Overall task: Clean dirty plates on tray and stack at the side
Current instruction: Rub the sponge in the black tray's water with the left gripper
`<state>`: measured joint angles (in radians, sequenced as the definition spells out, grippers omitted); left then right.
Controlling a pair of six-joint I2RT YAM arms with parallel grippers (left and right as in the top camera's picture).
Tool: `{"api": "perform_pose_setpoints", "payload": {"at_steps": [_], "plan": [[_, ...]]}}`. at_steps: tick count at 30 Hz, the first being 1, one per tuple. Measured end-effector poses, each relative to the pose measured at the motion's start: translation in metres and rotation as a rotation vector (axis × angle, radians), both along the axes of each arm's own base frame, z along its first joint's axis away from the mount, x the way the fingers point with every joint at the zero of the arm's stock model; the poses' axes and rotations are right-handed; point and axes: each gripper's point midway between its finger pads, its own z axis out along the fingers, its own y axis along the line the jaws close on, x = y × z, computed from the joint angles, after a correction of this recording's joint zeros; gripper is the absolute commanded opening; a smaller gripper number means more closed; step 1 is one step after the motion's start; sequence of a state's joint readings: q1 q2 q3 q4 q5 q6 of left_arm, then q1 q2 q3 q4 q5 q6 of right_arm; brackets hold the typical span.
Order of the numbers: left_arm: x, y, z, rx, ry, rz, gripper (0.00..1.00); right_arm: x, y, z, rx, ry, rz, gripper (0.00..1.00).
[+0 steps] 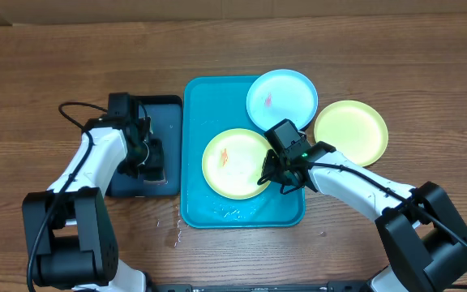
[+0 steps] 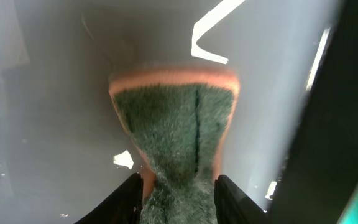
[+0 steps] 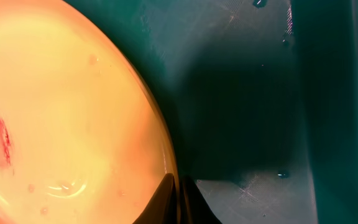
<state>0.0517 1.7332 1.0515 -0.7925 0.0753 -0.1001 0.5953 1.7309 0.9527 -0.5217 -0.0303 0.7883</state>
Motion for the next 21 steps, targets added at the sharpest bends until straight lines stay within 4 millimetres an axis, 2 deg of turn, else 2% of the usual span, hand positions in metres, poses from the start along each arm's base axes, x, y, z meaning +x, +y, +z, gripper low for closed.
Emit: {"api": "perform_pose_setpoints", "payload": {"at_steps": [6, 10, 13, 18, 20, 21], "plan": [[-0.005, 0.001, -0.013, 0.006, -0.007, 0.001, 0.36, 0.000, 0.000, 0.000, -0.001, 0.000, 0.000, 0.04], [-0.006, 0.001, -0.017, 0.010, -0.011, 0.001, 0.14, 0.000, 0.000, 0.000, -0.001, -0.001, -0.001, 0.04], [-0.006, 0.001, -0.017, 0.010, -0.013, -0.001, 0.04, 0.000, 0.000, 0.000, -0.001, -0.002, -0.001, 0.04], [-0.004, 0.001, -0.017, 0.011, -0.020, -0.002, 0.04, 0.000, 0.000, 0.000, -0.002, -0.002, -0.001, 0.06], [-0.002, 0.001, -0.016, 0.011, -0.026, -0.002, 0.05, 0.001, 0.000, 0.000, -0.002, -0.003, -0.005, 0.16], [0.001, 0.002, -0.014, 0.012, -0.035, -0.002, 0.04, 0.001, -0.001, 0.000, -0.004, -0.004, -0.001, 0.17]]}}
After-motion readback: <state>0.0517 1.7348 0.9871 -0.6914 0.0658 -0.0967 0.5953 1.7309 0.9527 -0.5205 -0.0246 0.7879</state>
